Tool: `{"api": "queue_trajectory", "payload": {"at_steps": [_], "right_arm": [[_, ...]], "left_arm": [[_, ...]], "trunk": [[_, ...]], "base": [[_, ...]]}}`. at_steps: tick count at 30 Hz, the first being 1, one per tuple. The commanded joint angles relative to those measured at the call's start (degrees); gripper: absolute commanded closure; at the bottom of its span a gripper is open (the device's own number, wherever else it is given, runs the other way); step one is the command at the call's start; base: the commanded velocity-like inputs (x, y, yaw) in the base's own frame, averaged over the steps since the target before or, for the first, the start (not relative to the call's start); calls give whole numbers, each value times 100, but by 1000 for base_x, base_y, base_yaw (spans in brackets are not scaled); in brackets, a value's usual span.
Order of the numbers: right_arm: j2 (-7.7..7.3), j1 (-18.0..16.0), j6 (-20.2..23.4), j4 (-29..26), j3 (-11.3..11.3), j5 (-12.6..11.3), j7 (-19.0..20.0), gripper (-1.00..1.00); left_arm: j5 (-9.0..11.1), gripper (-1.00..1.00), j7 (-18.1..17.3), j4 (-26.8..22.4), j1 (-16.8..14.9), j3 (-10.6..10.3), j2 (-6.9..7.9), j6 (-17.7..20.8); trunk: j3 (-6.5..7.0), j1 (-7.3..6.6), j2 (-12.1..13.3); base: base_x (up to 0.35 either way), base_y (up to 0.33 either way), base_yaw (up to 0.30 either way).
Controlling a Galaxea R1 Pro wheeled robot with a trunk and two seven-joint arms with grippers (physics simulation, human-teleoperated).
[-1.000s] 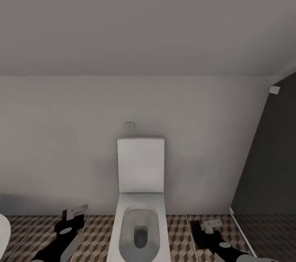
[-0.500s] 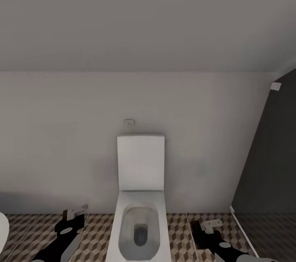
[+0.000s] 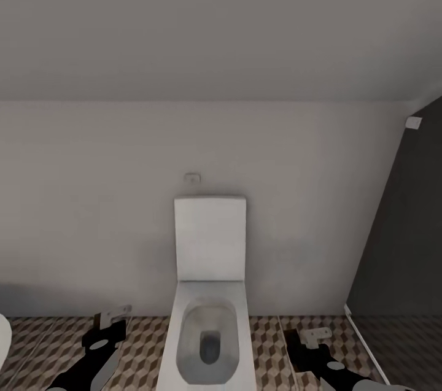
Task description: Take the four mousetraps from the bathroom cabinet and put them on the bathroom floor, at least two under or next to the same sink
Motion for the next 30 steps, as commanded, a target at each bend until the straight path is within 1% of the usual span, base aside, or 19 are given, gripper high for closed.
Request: {"api": "queue_trajectory", "payload": {"at_steps": [1, 30], "right_arm": [[4, -8, -33, 23, 38, -73, 40, 100], [4, -8, -33, 23, 37, -75, 40, 100]], "left_arm": [[43, 100, 43, -1, -5, -48, 6, -18], [43, 100, 43, 1, -5, -38, 6, -26]], "trunk": [[-25, 22, -45], [-545, 659, -1208]], "base": [[0, 0, 0], [0, 0, 0]]}}
